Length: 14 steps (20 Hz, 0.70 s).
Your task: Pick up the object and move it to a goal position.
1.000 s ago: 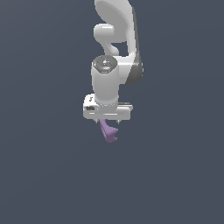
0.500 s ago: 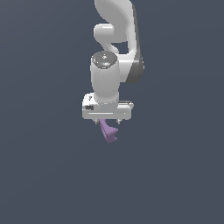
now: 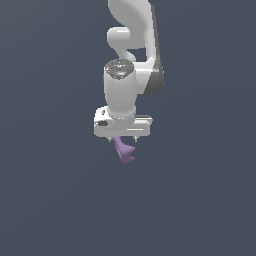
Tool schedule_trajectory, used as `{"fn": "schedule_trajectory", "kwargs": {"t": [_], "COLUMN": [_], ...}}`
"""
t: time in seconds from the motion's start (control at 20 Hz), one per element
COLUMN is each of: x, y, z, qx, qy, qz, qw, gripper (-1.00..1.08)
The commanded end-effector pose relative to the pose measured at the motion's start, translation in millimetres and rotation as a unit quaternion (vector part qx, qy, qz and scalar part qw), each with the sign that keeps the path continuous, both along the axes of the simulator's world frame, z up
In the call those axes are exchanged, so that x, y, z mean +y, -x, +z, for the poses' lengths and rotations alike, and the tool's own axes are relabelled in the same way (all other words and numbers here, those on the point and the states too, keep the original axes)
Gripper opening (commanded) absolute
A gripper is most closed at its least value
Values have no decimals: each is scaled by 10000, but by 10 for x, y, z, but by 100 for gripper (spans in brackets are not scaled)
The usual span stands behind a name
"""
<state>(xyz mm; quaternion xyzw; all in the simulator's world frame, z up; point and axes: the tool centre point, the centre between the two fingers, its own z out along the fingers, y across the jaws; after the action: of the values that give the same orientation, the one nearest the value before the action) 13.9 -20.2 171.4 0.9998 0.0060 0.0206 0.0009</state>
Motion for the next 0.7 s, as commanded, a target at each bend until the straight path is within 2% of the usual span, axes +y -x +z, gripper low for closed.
{"fn": "schedule_trajectory", "kwargs": {"t": [0.0,0.35,0.65], "x": [-1,-1,1], "y": [12,73,155], "z": [-15,-87,-179], "qx": [11,61,125], "qy": [4,21,35], "qz": [98,619,1301], "qw": [10000,9981,9914], "gripper": [100,100,100]}}
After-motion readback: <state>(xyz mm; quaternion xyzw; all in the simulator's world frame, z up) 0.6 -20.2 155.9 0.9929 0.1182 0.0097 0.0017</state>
